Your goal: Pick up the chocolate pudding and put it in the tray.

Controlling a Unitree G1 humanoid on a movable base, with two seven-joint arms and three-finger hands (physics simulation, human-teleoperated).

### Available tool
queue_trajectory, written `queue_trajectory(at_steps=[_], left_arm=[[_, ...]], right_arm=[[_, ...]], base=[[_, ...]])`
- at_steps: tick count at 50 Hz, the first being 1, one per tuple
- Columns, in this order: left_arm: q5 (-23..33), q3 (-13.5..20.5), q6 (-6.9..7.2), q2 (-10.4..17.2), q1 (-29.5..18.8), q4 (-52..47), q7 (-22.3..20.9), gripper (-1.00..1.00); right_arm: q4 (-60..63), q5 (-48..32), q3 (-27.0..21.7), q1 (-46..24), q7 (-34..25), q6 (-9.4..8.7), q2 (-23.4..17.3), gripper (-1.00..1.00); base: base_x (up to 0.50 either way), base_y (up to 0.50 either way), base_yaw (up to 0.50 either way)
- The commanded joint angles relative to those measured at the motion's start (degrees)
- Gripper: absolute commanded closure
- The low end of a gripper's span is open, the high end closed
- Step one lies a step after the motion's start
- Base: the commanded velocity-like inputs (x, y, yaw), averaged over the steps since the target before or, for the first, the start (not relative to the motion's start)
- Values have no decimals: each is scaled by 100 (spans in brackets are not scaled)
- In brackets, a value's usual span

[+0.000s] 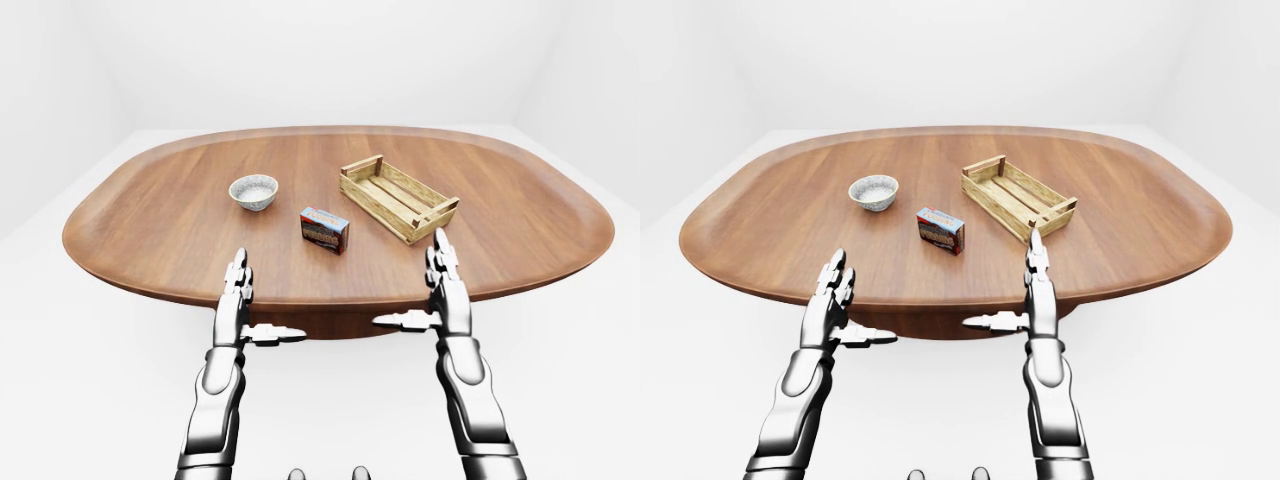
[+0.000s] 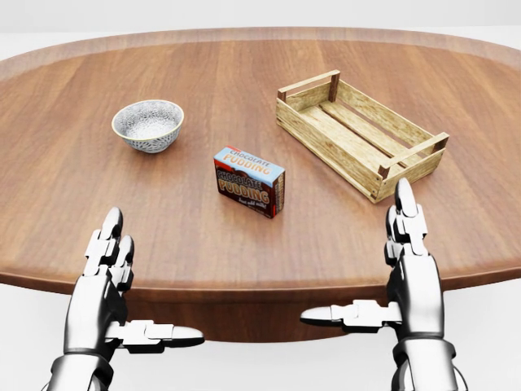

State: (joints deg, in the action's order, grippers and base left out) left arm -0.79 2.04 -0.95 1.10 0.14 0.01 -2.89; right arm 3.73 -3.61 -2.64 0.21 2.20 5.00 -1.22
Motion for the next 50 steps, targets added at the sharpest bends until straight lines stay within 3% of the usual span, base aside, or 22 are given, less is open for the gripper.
queue_trajectory(at_steps=[1,14,43,50], left_arm=[[7,-6,-19,-2,-4,28,0,-100],[3,-6,-25,-2,-7,36,-2,-100],[4,-6,11,-2,-15,21,-3,-100],[6,-10,26,-2,-6,-1,-1,-100]], right_arm=[[420,-324,-97,20,390,0,5,-100],[1203,-564,-196,134,874,0,52,-100],[1395,-697,-179,242,921,0,73,-100],[1360,-691,-172,245,905,0,70,-100]], base=[[0,0,0],[0,0,0],[0,0,0],[39,0,0]])
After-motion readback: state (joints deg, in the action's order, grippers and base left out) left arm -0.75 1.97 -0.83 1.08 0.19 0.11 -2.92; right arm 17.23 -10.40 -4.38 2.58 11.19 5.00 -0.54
